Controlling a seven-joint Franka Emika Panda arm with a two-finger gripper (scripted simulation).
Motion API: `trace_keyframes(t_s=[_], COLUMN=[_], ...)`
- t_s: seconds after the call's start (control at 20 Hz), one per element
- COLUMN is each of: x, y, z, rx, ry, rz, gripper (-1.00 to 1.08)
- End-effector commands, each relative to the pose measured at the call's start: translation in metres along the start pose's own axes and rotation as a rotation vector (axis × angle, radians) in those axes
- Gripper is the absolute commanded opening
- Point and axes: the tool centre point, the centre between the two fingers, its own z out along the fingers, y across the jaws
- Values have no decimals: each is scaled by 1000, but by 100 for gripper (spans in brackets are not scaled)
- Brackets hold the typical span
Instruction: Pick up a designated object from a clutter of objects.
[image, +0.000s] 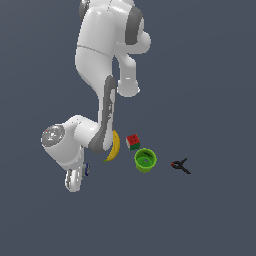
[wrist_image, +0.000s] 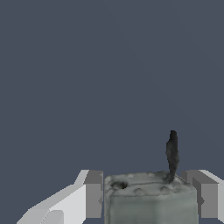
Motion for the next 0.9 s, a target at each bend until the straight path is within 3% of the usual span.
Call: trace_keyframes(t_s=[0.0, 0.45, 0.85], x=[0, -5, -22], y=[0, -2, -9], z=[0, -15, -72], rx=[0, 0, 0], ry=[0, 0, 0], rz=[0, 0, 1], gripper=[-100, -100, -100])
